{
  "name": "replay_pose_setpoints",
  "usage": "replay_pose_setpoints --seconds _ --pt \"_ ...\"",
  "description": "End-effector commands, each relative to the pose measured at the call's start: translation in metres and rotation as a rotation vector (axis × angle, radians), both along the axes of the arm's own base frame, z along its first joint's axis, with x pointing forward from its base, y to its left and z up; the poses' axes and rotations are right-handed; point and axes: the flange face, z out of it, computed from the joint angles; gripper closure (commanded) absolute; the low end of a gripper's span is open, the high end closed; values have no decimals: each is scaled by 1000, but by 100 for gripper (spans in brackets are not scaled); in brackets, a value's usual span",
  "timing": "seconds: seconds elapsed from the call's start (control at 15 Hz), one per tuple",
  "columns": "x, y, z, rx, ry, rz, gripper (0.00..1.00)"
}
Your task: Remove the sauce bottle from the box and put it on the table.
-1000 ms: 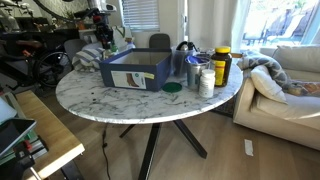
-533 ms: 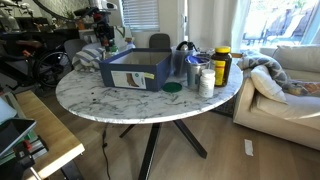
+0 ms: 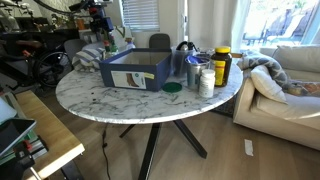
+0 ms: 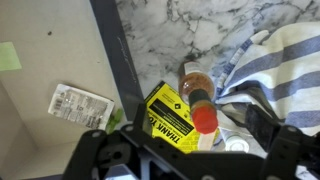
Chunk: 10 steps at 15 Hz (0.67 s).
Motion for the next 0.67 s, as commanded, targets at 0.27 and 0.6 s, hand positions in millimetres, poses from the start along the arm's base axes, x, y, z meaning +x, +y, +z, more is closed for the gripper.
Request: replay_pose_setpoints --seconds 0.27,0.6 --pt "-77 1 53 -138 -236 -290 0" --pt "-83 8 64 -151 -265 -313 0"
